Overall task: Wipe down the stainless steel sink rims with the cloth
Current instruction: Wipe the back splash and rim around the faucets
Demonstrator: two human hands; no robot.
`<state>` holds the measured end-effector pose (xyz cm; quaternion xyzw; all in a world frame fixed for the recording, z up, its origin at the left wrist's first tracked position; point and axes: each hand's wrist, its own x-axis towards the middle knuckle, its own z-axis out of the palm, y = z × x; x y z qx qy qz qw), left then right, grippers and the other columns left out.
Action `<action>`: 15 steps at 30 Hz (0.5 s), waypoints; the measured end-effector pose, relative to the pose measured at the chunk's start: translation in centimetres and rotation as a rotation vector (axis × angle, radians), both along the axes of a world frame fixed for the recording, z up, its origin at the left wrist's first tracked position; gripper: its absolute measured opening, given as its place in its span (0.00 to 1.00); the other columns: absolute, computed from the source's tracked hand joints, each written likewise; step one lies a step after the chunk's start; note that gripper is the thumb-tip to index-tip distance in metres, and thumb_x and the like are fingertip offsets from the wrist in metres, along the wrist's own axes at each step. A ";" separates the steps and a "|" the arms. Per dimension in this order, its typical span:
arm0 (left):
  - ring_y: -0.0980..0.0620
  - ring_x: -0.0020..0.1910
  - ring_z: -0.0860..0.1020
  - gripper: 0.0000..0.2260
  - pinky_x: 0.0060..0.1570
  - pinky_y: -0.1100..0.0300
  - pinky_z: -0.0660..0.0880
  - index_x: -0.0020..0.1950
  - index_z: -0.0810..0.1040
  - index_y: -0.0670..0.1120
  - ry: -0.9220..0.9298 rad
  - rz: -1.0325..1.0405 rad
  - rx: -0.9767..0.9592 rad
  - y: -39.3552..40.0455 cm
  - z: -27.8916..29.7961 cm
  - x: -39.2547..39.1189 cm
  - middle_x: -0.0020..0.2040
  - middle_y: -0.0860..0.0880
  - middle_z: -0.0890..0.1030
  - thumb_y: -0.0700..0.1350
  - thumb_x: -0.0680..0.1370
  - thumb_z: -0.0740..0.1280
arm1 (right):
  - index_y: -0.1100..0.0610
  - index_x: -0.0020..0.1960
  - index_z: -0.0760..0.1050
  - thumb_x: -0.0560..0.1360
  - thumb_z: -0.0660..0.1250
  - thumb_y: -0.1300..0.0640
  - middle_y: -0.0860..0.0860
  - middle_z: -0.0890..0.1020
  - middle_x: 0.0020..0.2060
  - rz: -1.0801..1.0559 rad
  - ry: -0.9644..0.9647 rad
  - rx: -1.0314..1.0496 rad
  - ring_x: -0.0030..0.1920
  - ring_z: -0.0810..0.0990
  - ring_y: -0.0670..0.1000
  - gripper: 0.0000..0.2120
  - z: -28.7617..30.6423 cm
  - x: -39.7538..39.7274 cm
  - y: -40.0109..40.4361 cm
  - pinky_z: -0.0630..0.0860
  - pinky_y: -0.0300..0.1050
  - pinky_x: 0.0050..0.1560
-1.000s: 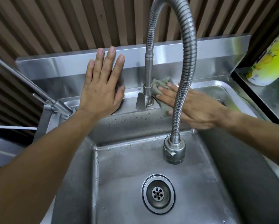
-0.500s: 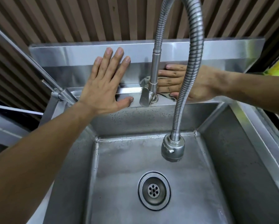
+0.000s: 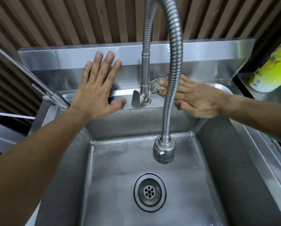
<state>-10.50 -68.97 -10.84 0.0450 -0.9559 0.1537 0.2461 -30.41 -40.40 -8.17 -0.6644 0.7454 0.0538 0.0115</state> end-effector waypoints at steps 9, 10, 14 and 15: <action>0.33 0.82 0.45 0.45 0.79 0.37 0.41 0.85 0.46 0.43 0.014 -0.027 0.057 0.2 -0.3 -0.2 0.84 0.36 0.47 0.67 0.78 0.57 | 0.51 0.85 0.42 0.87 0.43 0.47 0.51 0.46 0.85 -0.130 -0.109 -0.175 0.84 0.40 0.51 0.28 -3.0 3.7 -3.0 0.42 0.56 0.84; 0.34 0.82 0.45 0.44 0.79 0.37 0.41 0.85 0.46 0.43 0.010 -0.024 0.062 0.2 -0.3 -0.2 0.84 0.37 0.47 0.67 0.78 0.57 | 0.48 0.85 0.43 0.87 0.42 0.47 0.49 0.44 0.85 -0.182 -0.117 -0.178 0.84 0.39 0.51 0.27 -3.1 3.4 -1.8 0.40 0.54 0.84; 0.36 0.83 0.43 0.44 0.80 0.40 0.39 0.85 0.45 0.44 0.013 -0.029 0.073 0.2 -0.4 -0.1 0.85 0.40 0.45 0.65 0.78 0.58 | 0.47 0.85 0.44 0.87 0.43 0.48 0.46 0.43 0.84 -0.476 -0.115 -0.231 0.84 0.38 0.52 0.27 -3.1 4.1 1.9 0.38 0.51 0.83; 0.38 0.83 0.41 0.44 0.80 0.41 0.38 0.85 0.45 0.45 0.019 -0.028 0.073 0.2 -0.4 -0.2 0.85 0.40 0.44 0.65 0.77 0.58 | 0.49 0.85 0.43 0.86 0.42 0.47 0.48 0.43 0.84 -0.569 -0.106 -0.247 0.84 0.38 0.53 0.28 -3.3 4.9 1.8 0.37 0.51 0.83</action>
